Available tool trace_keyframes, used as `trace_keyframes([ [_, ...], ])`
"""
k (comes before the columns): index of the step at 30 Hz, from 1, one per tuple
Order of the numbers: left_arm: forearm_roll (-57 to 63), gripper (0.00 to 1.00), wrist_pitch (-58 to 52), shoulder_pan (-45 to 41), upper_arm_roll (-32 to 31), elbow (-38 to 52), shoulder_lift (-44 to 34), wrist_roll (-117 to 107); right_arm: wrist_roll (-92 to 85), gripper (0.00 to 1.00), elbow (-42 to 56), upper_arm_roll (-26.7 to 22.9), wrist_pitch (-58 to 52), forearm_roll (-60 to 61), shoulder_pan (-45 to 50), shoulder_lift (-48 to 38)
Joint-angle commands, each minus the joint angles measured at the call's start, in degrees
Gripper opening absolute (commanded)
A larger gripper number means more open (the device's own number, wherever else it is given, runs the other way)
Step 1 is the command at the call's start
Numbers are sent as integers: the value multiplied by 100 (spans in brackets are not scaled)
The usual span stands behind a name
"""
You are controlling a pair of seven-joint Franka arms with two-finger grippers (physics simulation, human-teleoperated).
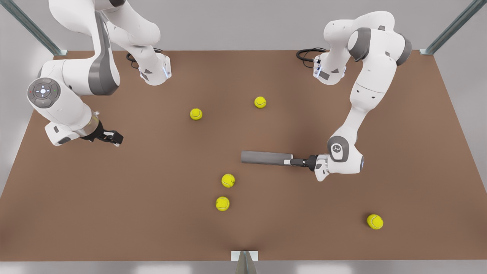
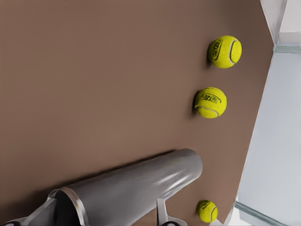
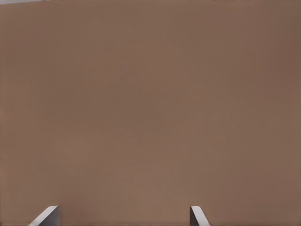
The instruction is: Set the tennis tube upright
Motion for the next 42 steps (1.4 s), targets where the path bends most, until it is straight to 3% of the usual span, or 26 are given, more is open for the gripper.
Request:
trace_keyframes([
  [1,-14,100,0,-3,0,-6,0,0,0,100,9,0,7,0,1,0],
  [4,-14,99,0,-21,-9,3,0,0,0,100,0,0,-2,0,-7,0],
  [6,-22,70,0,-21,-62,3,0,0,0,100,0,0,-2,0,-7,0],
  [16,-66,68,0,-38,-88,3,132,105,9,100,53,0,16,-9,-7,26],
  [20,-75,57,0,-170,-97,3,149,105,9,100,61,0,16,-9,2,52],
  [27,-75,48,0,-170,-88,12,149,97,9,100,53,18,16,-62,72,61],
  [42,-31,41,-62,-170,-53,29,-79,18,0,100,97,44,-72,-97,116,132],
])
